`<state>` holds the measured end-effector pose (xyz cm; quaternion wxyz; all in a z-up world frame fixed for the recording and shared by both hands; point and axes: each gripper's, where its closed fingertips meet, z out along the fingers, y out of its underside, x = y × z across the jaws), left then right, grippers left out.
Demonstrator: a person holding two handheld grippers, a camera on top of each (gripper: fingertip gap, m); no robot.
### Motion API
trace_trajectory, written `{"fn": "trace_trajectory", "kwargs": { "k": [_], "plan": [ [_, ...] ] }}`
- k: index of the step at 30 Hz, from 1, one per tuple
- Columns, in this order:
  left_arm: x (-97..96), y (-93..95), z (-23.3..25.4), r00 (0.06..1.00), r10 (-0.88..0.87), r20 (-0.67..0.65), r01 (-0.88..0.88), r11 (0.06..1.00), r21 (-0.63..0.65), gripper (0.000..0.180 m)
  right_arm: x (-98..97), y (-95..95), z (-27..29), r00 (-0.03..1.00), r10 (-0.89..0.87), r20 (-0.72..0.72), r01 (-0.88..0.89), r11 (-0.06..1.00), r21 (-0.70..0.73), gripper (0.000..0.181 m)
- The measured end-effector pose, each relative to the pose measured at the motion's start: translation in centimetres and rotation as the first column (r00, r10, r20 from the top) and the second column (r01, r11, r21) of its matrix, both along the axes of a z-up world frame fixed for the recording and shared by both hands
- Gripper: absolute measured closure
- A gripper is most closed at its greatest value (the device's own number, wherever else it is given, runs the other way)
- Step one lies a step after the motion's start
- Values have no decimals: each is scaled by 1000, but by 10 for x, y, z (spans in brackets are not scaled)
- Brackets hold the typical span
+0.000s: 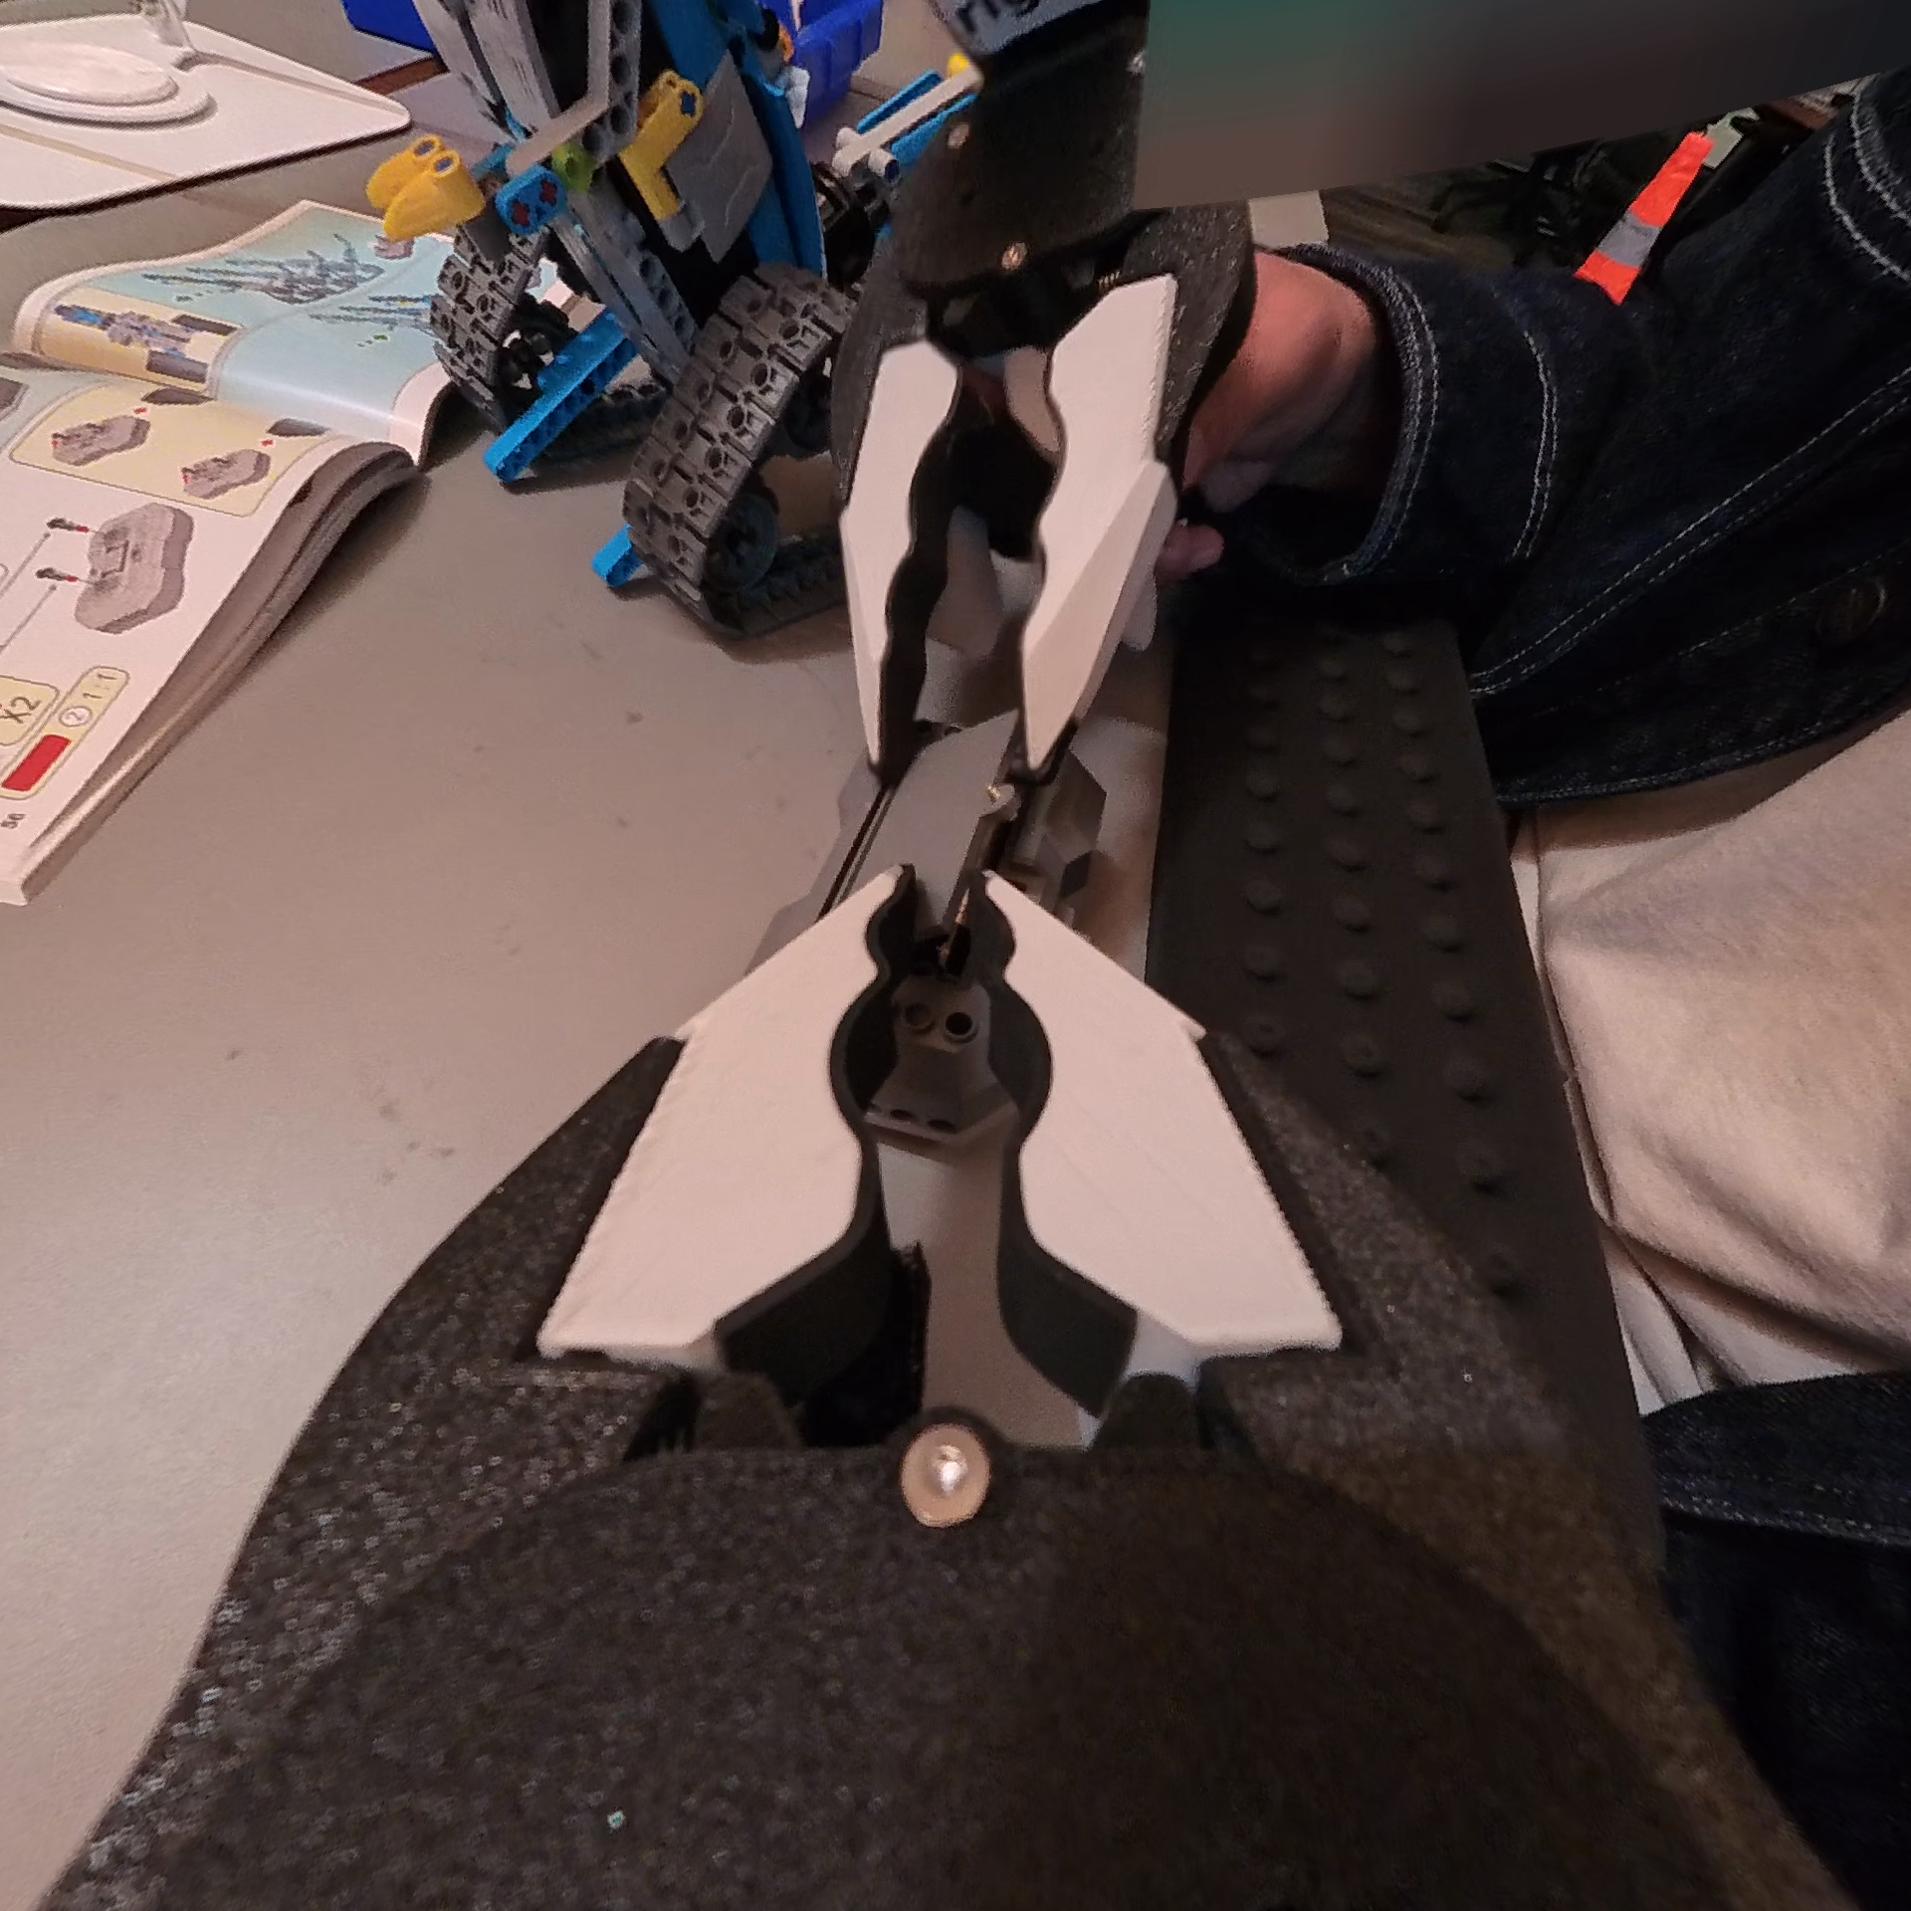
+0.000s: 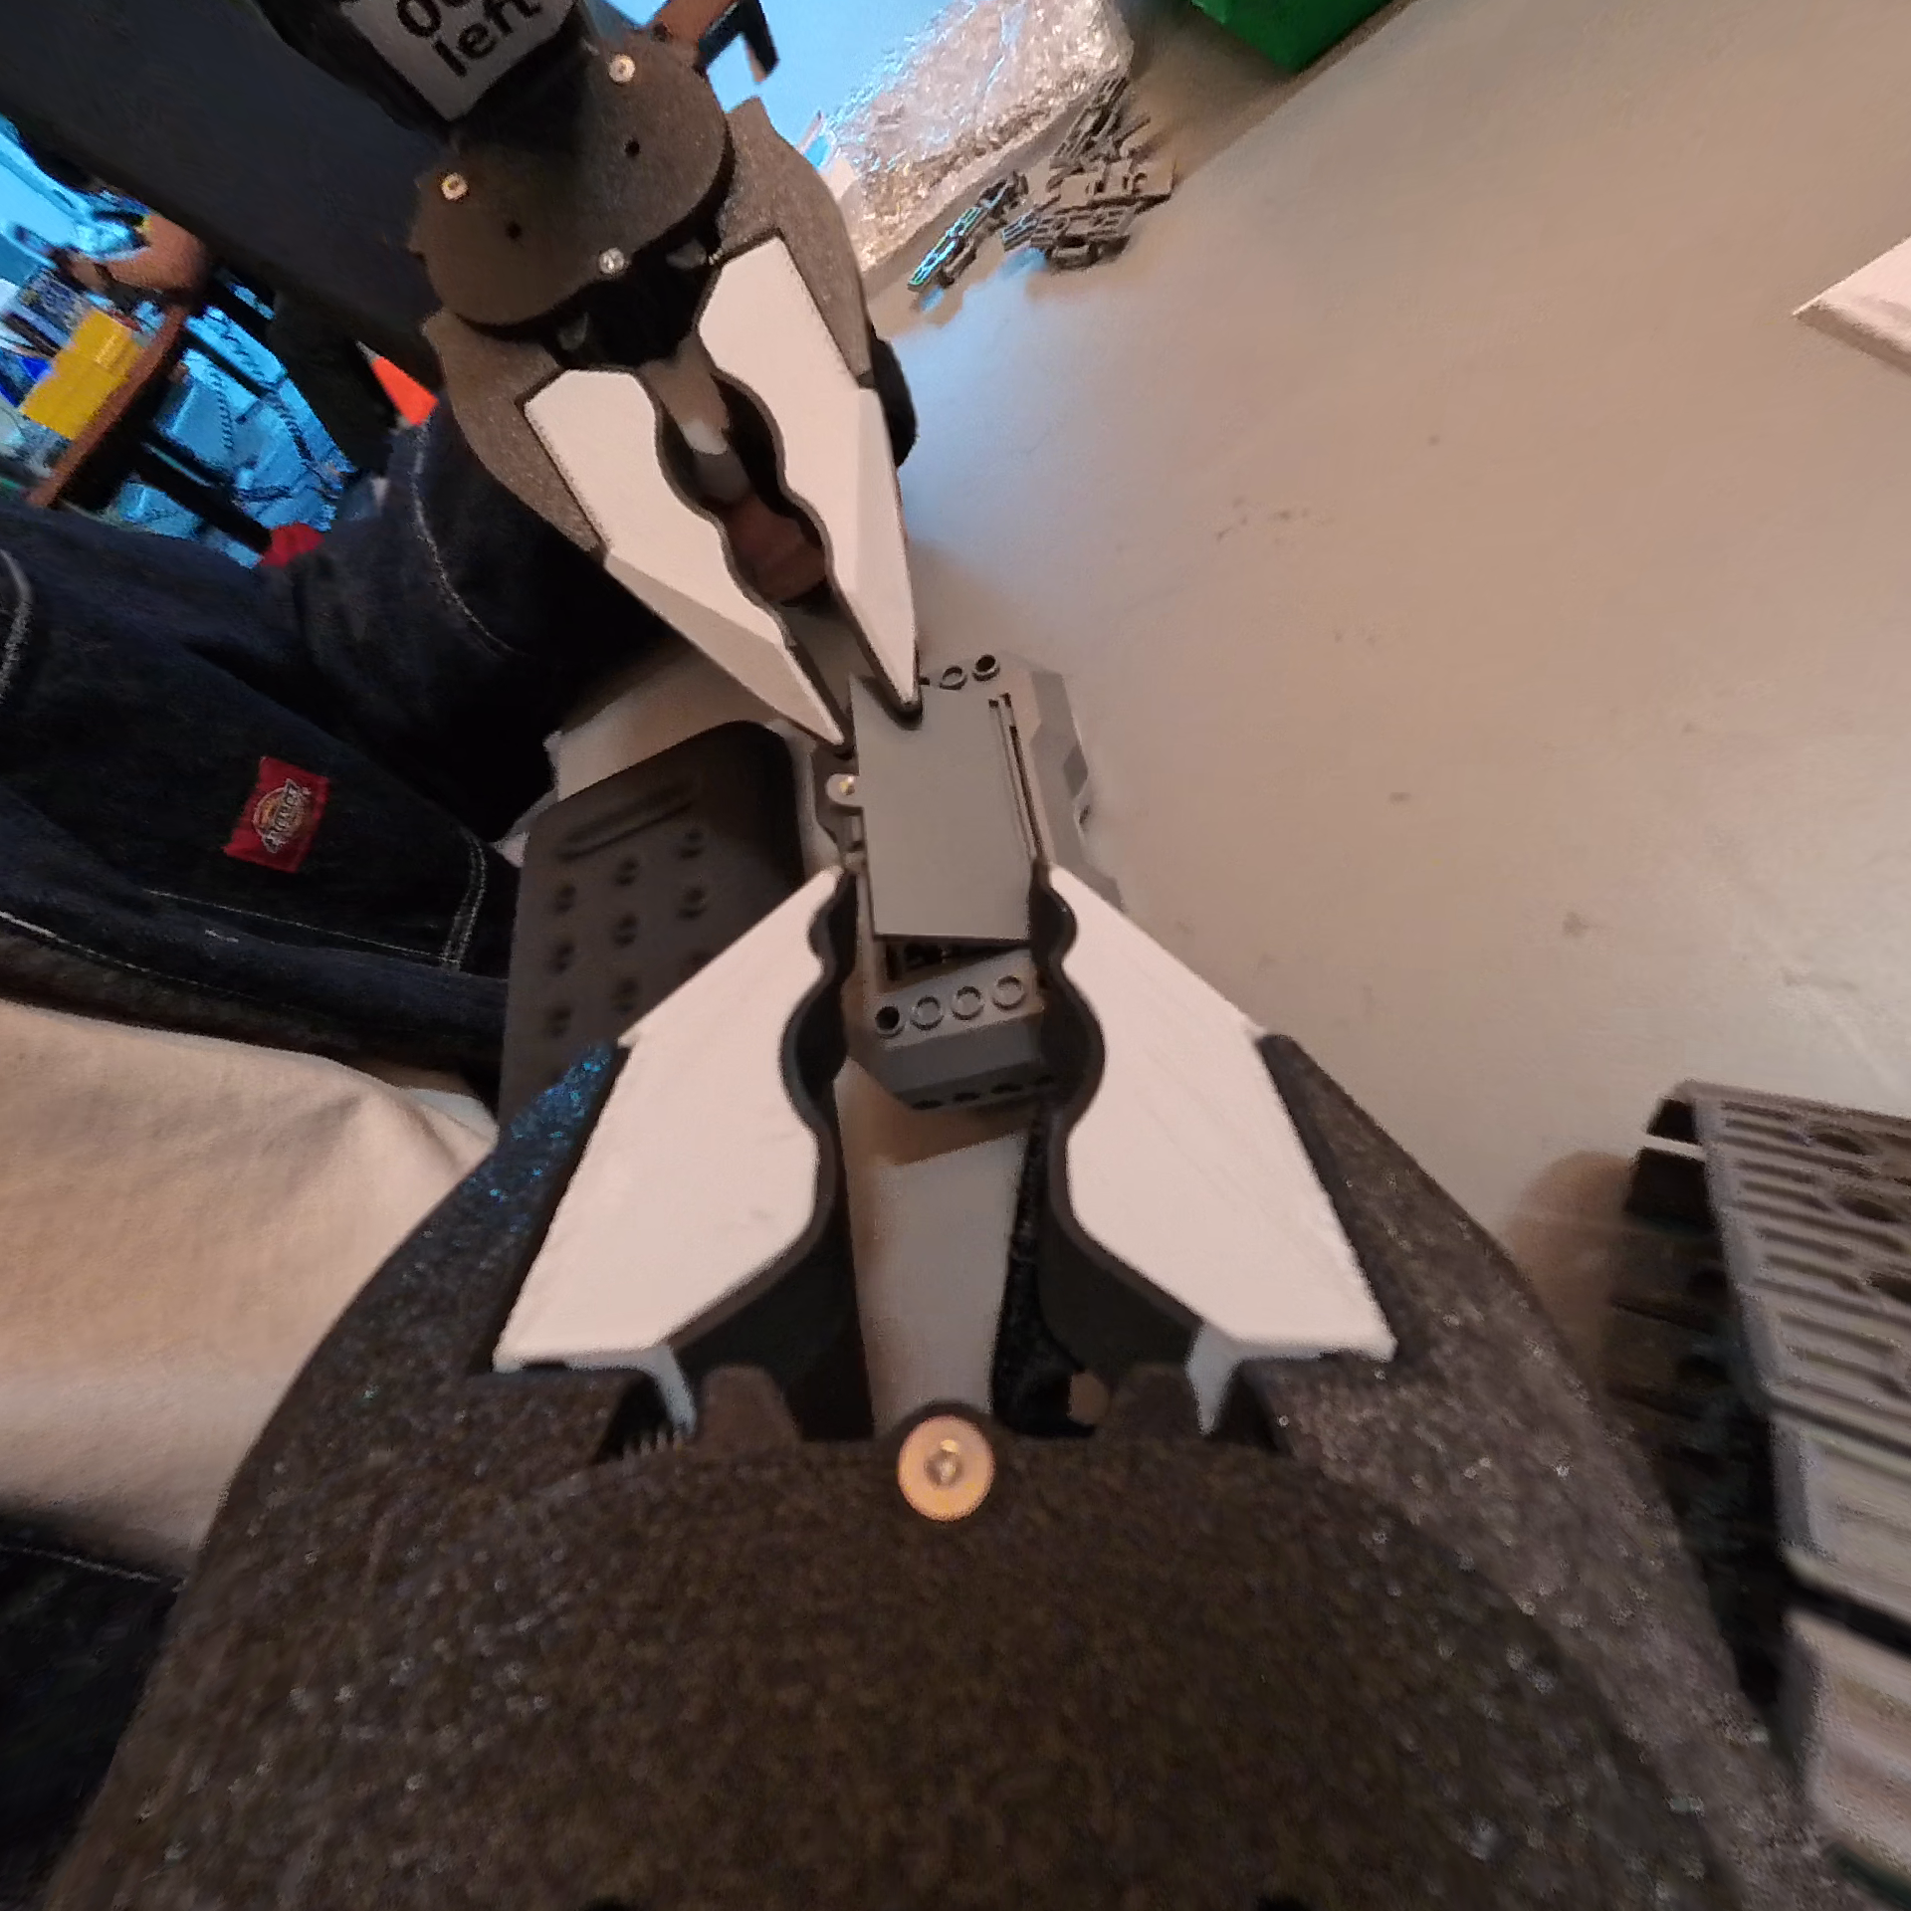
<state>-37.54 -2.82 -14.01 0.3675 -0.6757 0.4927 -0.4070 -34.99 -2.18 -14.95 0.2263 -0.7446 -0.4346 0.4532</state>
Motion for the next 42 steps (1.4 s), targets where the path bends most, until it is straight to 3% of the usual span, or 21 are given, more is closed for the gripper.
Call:
{"fn": "trace_trajectory", "kwargs": {
  "k": [6,11,17,24,28,34,37,42],
  "plan": [
    [0,-2,-2,1000,-9,-8,9,1000,-5,172,3,-8,31,993,41,-109,-25,990,139,165],
    [0,-3,-4,1000,-14,-20,14,1000,-13,171,1,-12,4,997,66,42,-73,978,193,173],
    [1,-4,-6,999,-17,-29,17,1000,-18,172,2,-10,-2,996,60,72,-73,978,197,173],
    [0,-4,0,1000,-12,3,12,999,-33,180,2,-5,10,999,39,27,-45,964,261,160],
    [-4,0,3,1000,14,18,-13,999,-52,160,-3,-15,15,997,80,20,-83,949,303,152],
    [-5,2,4,1000,22,20,-21,999,-49,159,-13,-19,-4,979,60,195,-154,846,511,161],
    [-7,4,6,999,34,34,-32,998,-59,155,-11,-16,-4,978,43,205,-142,855,499,162],
    [-3,-1,-5,1000,15,-24,-16,999,-51,128,-10,-18,-6,977,60,206,-152,870,469,167]
  ]
}}
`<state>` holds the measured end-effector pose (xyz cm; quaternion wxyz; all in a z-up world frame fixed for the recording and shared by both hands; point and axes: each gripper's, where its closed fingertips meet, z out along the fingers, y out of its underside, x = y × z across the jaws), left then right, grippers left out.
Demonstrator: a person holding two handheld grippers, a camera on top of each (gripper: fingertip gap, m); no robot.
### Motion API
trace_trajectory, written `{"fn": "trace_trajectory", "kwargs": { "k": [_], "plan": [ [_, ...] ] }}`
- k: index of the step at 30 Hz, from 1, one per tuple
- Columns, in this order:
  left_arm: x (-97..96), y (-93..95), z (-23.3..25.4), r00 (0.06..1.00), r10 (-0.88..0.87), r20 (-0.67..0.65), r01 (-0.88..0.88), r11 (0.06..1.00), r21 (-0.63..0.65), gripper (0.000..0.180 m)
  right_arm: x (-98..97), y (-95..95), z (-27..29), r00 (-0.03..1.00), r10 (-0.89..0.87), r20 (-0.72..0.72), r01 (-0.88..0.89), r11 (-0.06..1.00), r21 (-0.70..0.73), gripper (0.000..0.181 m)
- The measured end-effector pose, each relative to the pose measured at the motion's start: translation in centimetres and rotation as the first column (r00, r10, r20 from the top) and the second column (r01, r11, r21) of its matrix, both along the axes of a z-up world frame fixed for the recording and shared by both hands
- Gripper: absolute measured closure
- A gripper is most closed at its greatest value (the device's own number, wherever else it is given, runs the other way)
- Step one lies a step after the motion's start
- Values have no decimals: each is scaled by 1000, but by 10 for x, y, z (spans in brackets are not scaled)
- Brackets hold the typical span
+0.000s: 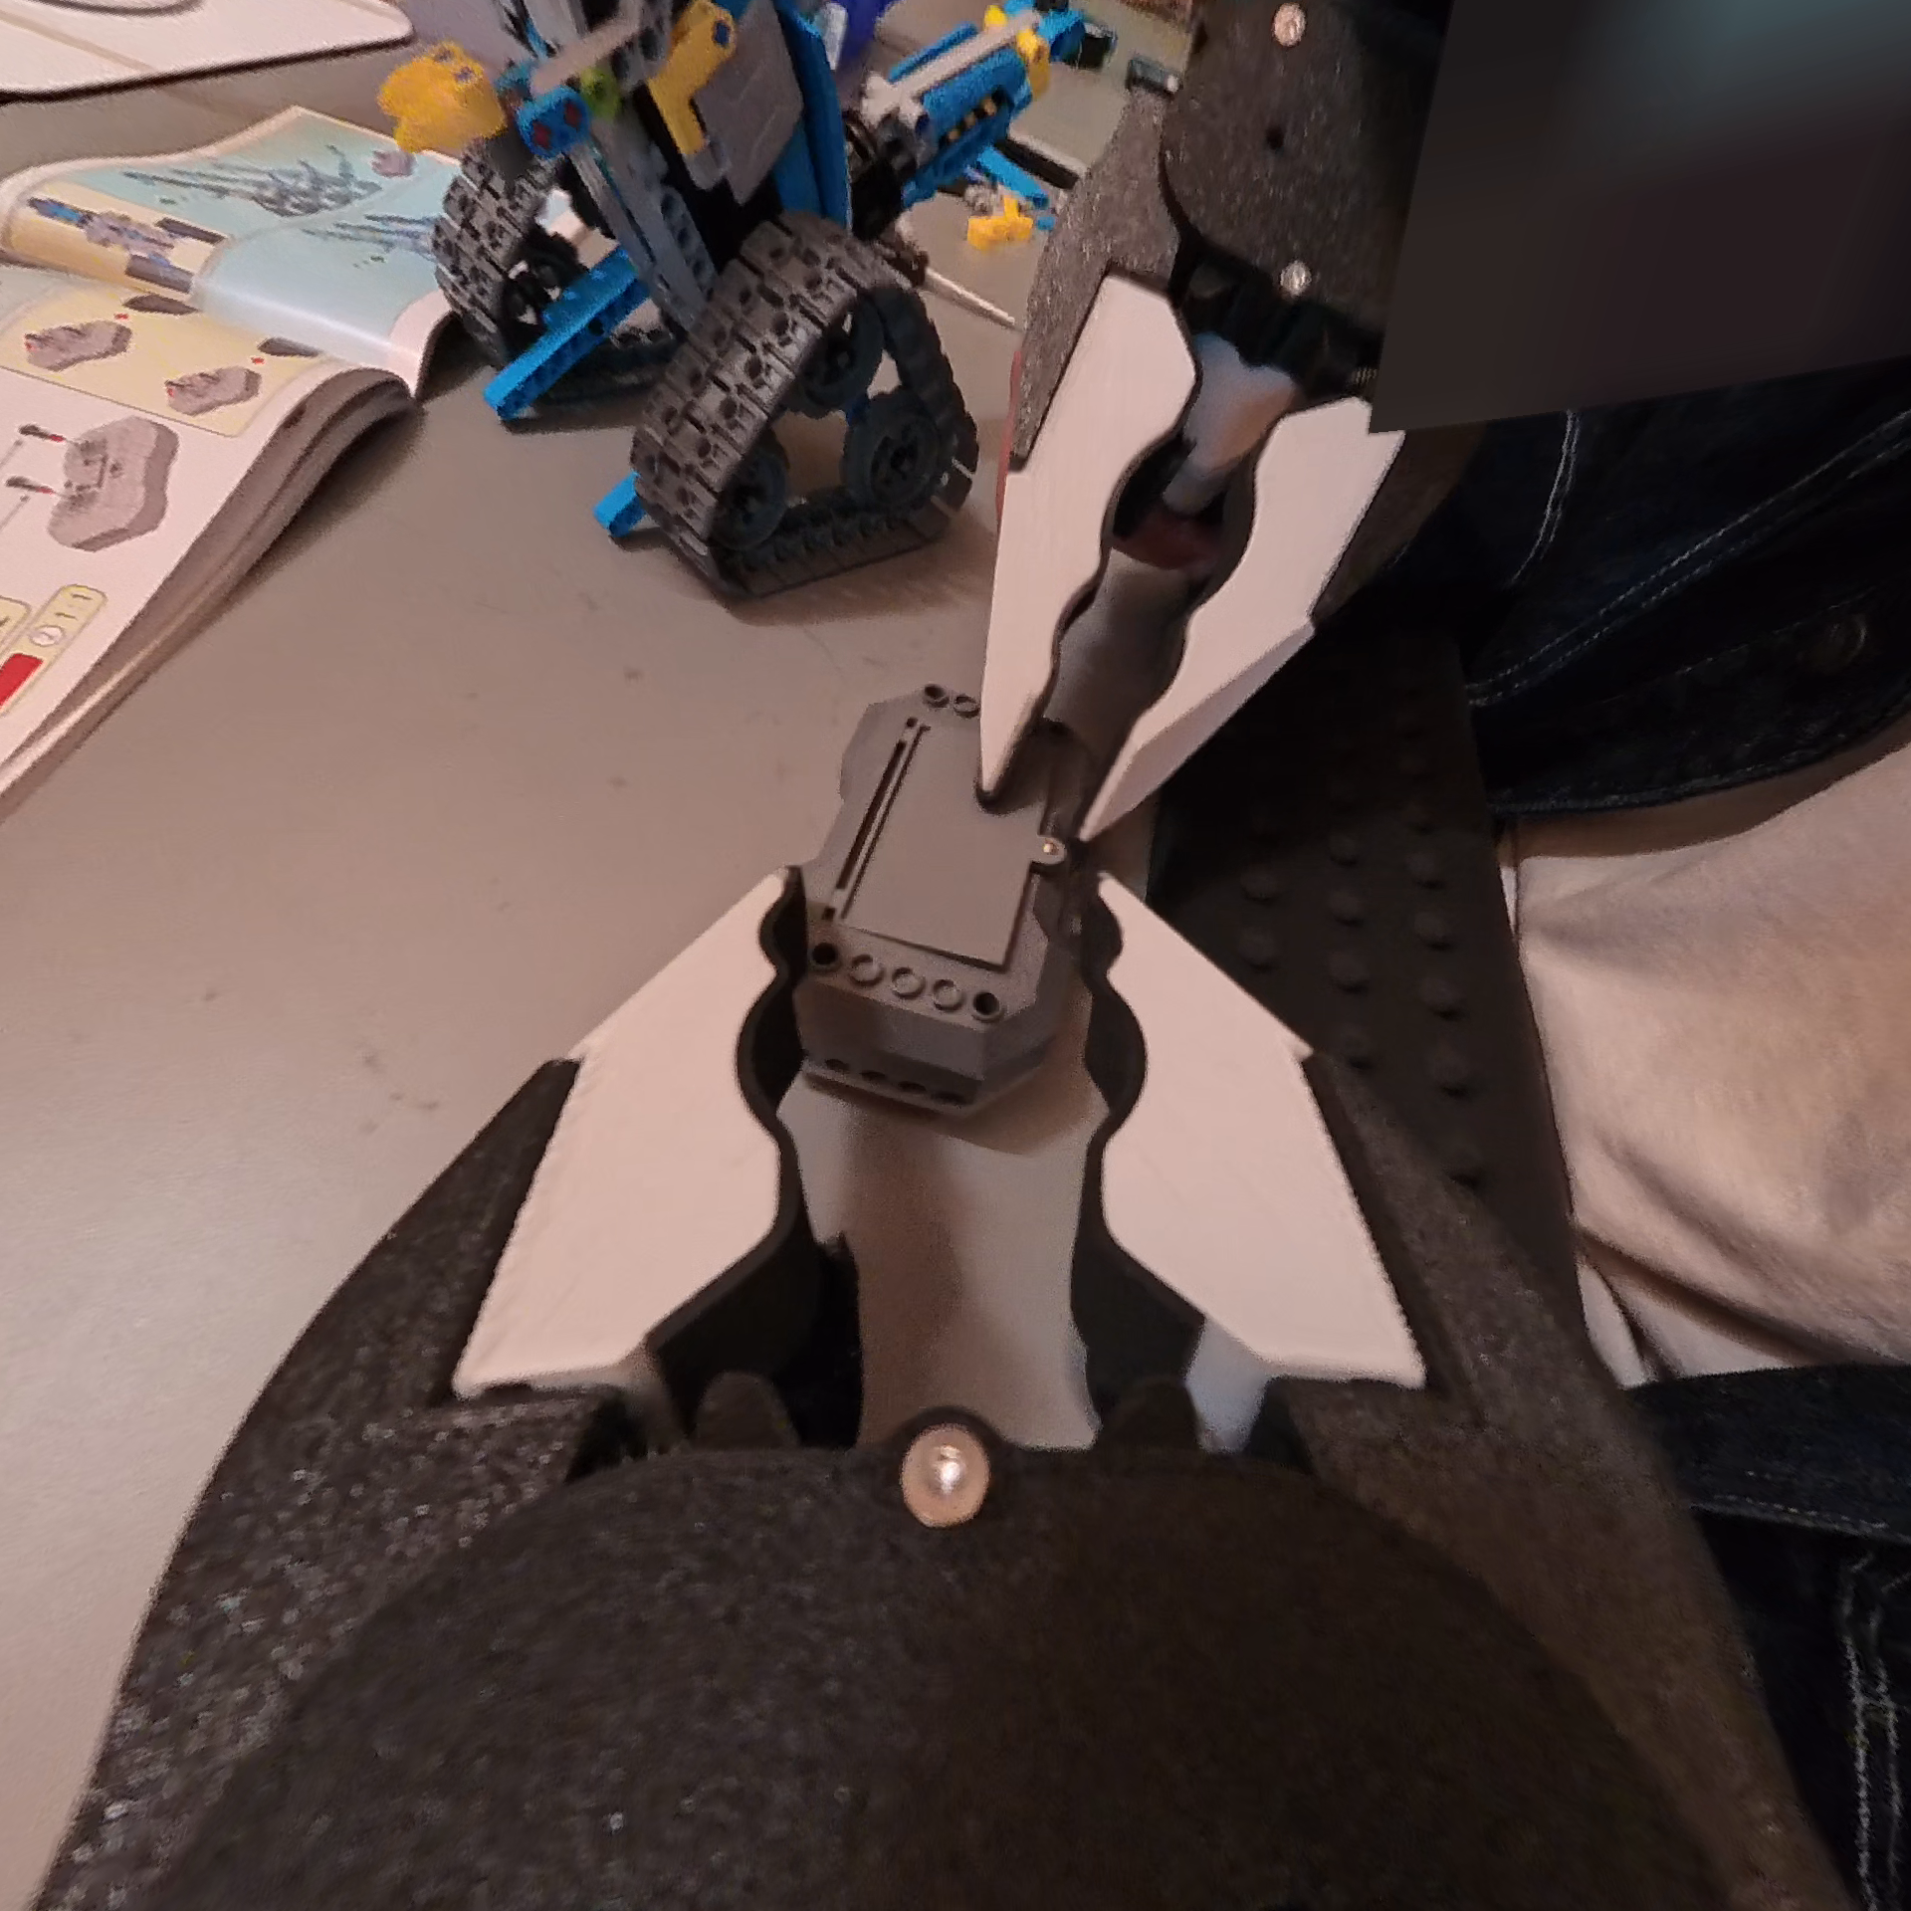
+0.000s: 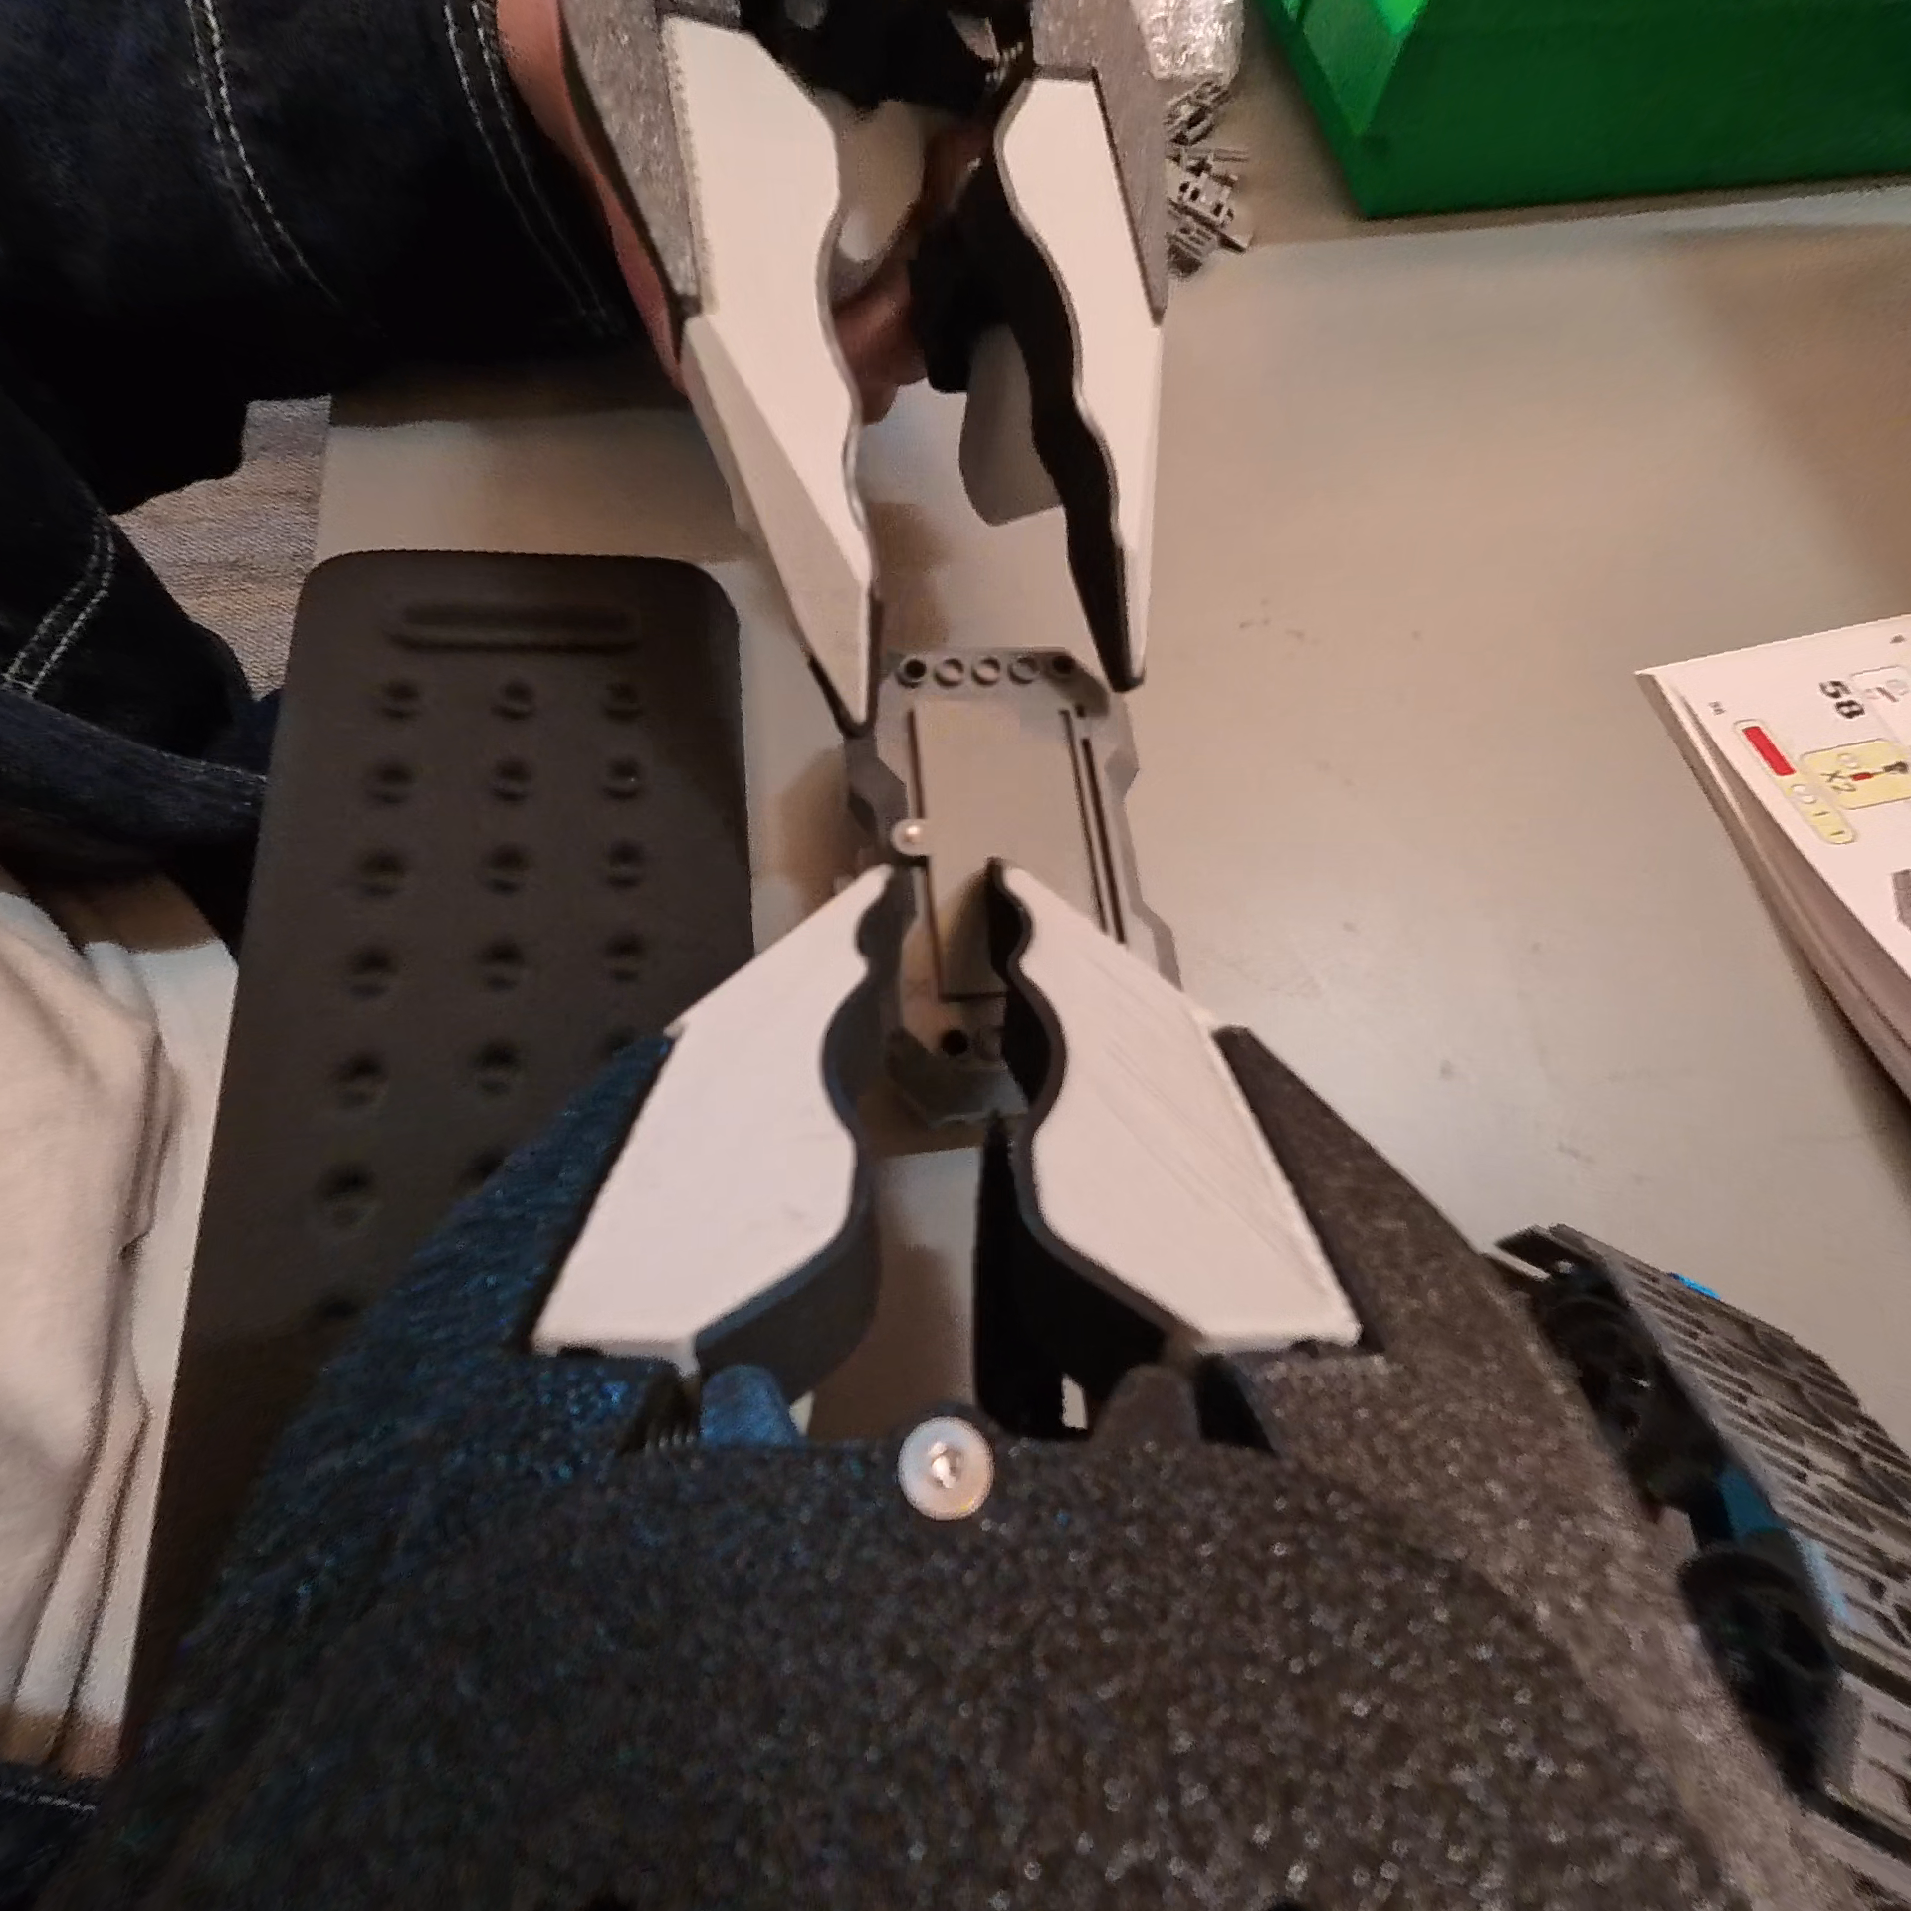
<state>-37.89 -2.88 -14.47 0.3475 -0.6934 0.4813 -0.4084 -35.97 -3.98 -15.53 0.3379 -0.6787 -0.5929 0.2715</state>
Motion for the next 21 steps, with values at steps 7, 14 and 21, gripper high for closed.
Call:
{"fn": "trace_trajectory", "kwargs": {
  "k": [7,14,21],
  "plan": [
    [3,-3,0,1000,-13,-12,14,999,41,129,-1,2,1,1000,-5,1,5,1000,4,176],
    [8,0,-12,992,4,-124,21,980,198,140,2,10,7,998,-43,-35,42,999,-19,181],
    [9,2,-7,995,13,-96,4,983,184,141,10,6,7,999,-16,-36,13,997,-70,160]
  ]
}}
